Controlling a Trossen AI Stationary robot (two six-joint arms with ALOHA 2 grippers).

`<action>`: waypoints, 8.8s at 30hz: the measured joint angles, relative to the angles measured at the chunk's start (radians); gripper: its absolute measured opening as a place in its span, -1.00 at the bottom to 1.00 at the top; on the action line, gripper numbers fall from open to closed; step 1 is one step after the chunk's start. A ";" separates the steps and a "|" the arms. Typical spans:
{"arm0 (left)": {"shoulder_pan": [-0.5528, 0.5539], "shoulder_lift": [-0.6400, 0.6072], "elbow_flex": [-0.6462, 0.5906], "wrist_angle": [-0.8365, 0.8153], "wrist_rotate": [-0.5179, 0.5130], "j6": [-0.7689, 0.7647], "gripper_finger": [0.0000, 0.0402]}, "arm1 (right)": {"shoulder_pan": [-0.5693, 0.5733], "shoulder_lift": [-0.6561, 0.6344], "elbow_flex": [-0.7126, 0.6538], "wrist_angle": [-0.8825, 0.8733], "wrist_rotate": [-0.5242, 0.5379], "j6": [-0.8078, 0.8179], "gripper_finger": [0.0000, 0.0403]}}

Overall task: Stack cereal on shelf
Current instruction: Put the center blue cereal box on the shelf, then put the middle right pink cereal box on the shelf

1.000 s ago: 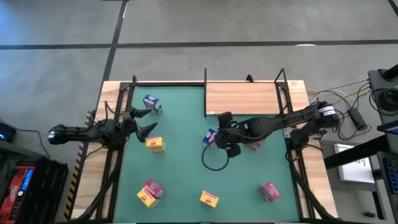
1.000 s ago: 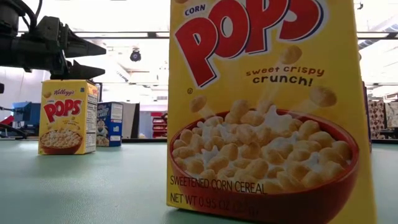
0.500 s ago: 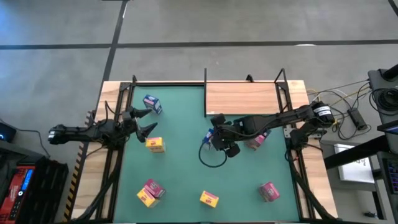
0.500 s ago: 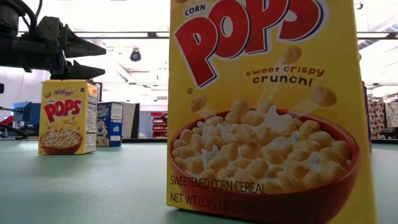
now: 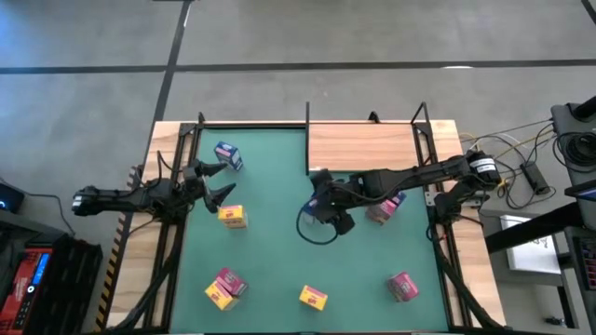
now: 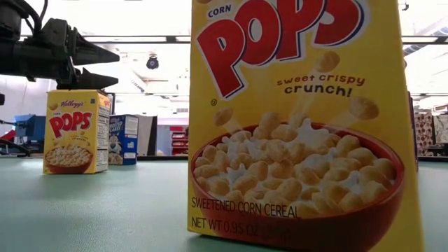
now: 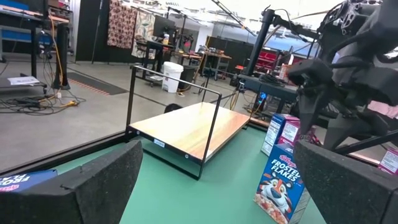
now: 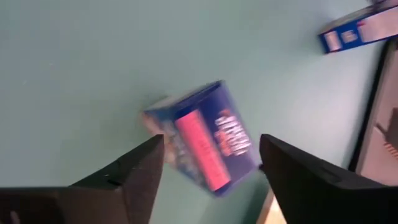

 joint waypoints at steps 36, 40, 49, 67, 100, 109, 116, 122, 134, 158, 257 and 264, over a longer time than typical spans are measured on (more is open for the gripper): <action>0.000 0.003 0.000 0.000 0.000 0.000 0.99 | -0.069 0.148 0.015 -0.006 0.001 -0.193 0.41; 0.000 0.003 0.000 0.000 0.000 0.000 0.99 | -0.069 0.149 0.015 -0.007 0.001 -0.138 0.28; 0.000 0.003 0.000 0.000 0.000 0.000 0.99 | -0.069 0.145 0.015 -0.029 0.001 -0.013 -0.10; 0.000 0.003 0.000 0.000 0.000 0.000 0.99 | -0.164 -0.018 0.013 -0.282 0.001 0.181 -0.22; 0.000 0.003 0.000 0.000 0.000 0.000 0.99 | -0.593 -0.115 0.005 -0.284 -0.020 0.045 -0.19; 0.000 0.003 0.000 0.000 0.000 0.000 0.99 | -0.612 -0.100 0.004 -0.136 -0.132 0.011 -0.20; 0.000 0.003 0.000 0.000 0.000 0.000 0.99 | -0.617 -0.053 0.004 -0.097 -0.132 0.006 -0.16; 0.000 0.003 0.000 0.000 0.000 0.000 0.99 | -0.621 -0.012 0.004 -0.079 -0.133 0.025 -0.15; 0.000 0.003 0.000 0.000 0.000 0.000 0.99 | -0.641 0.006 0.005 0.014 -0.163 0.016 -0.07; 0.000 0.003 0.000 0.000 0.000 0.000 0.99 | -0.732 0.073 0.005 0.138 -0.213 0.011 -0.07; 0.000 0.003 0.000 0.000 0.000 0.000 0.99 | -0.799 0.016 0.005 0.255 -0.312 -0.102 0.54; 0.000 0.003 0.000 0.000 0.000 0.000 0.99 | -0.777 -0.031 0.005 0.190 -0.240 -0.080 0.54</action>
